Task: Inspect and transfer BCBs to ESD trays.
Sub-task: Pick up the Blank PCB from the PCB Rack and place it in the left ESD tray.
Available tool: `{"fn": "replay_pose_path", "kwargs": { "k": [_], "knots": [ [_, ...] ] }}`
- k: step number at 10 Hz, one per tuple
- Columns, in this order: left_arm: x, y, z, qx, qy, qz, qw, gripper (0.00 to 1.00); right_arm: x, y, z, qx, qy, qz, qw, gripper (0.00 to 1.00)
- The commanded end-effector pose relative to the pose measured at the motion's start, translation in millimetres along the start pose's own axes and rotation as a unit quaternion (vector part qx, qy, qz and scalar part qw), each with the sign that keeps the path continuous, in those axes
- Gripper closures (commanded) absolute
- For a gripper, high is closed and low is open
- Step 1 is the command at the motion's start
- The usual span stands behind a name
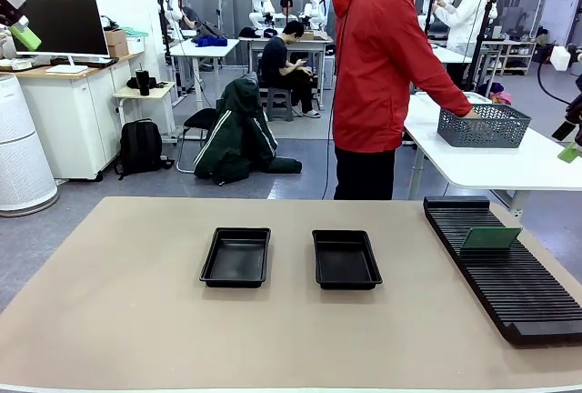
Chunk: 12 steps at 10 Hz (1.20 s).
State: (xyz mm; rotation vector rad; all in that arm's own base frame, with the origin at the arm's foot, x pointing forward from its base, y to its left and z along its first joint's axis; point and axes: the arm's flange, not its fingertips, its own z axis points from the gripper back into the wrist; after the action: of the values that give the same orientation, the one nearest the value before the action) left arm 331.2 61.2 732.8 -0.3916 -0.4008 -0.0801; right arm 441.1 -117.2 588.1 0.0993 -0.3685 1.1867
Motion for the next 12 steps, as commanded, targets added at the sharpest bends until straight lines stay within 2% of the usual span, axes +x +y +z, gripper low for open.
{"fn": "replay_pose_path", "kwargs": {
  "k": [1,4,6,7,8,10,12],
  "knots": [
    [-0.4,1.0,0.5,0.005,-0.001,0.000,1.000,0.00,3.2,9.4,-16.8,-0.026,0.023,0.073,0.997,0.00],
    [-0.4,1.0,0.5,0.005,-0.001,0.000,1.000,0.00,13.0,13.8,-31.7,-0.037,0.041,0.148,0.987,0.00],
    [-0.4,1.0,0.5,0.005,-0.001,0.000,1.000,0.00,13.7,11.7,-39.9,-0.025,0.072,0.158,0.984,0.00],
    [-0.4,1.0,0.5,0.005,-0.001,0.000,1.000,0.00,10.7,7.0,-44.2,-0.015,0.076,0.151,0.986,0.00],
    [-0.4,1.0,0.5,0.005,-0.001,0.000,1.000,0.00,16.6,9.9,-34.4,-0.020,0.050,0.147,0.988,0.00],
    [-0.4,1.0,0.5,0.005,-0.001,0.000,1.000,0.00,16.6,9.9,-34.4,-0.020,0.050,0.147,0.988,0.00],
    [-0.4,1.0,0.5,0.005,-0.001,0.000,1.000,0.00,17.3,3.4,-47.8,-0.019,0.077,0.157,0.984,0.00]
  ]
}}
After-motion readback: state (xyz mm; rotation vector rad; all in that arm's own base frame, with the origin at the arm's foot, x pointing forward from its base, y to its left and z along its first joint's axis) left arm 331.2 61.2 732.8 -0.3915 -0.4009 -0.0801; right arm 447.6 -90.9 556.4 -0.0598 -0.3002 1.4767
